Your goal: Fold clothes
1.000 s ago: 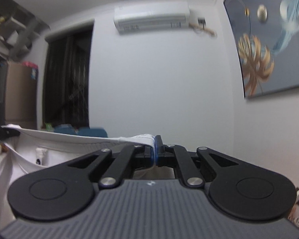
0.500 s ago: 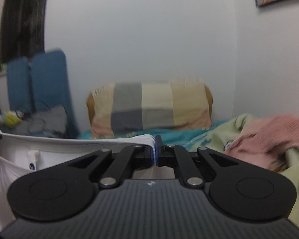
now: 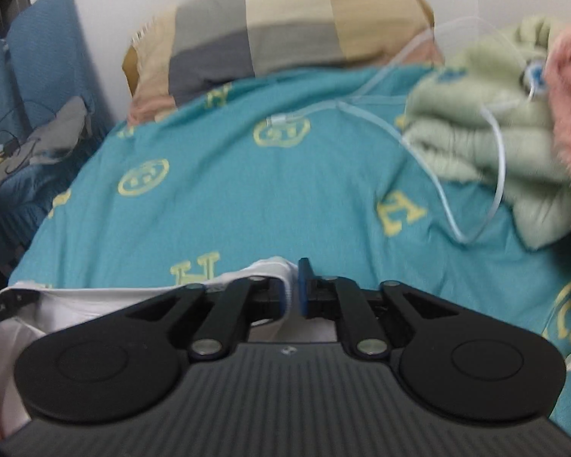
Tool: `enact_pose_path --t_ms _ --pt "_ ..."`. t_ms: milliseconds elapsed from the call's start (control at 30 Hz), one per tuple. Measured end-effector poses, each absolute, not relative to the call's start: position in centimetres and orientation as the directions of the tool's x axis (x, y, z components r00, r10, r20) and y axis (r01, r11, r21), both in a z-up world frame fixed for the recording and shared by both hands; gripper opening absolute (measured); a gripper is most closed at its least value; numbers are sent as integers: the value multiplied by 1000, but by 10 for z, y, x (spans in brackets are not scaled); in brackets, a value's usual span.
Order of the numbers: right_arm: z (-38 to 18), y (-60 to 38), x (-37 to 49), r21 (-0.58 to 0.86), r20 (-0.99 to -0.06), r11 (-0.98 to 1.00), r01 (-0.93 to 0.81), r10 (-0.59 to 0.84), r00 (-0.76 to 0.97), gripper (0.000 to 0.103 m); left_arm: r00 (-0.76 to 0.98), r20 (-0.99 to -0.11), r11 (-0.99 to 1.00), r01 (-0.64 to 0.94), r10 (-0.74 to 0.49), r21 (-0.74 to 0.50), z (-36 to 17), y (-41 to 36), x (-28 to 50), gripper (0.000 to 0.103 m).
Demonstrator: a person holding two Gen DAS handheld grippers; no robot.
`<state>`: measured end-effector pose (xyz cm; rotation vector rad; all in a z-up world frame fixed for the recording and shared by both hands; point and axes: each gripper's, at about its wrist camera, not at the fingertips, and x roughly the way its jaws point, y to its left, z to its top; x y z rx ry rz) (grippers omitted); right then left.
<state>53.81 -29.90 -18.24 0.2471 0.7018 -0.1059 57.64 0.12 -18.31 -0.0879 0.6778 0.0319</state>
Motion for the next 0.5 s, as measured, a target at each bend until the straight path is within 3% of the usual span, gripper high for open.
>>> enact_pose_path --t_ms 67,100,133,167,233,500 --pt "-177 -304 534 197 -663 964 178 -3 749 49 760 -649 993 -54 -27 -105 -175 7 569 61" --pt "-172 -305 529 205 -664 964 170 9 748 72 755 -654 992 -39 -47 -116 -168 10 563 65" --pt "-166 -306 522 215 -663 964 159 24 749 83 749 -659 991 -25 -66 -128 -162 12 557 72" --pt "-161 -306 516 225 -661 963 148 39 749 84 750 -657 991 -10 -79 -131 -154 14 548 82" --pt "-149 -307 503 245 -658 961 126 69 750 84 765 -639 994 19 -85 -108 -135 15 522 86" --pt "-81 -294 387 296 -583 953 63 128 802 84 831 -544 990 141 -118 0 -63 14 381 90"
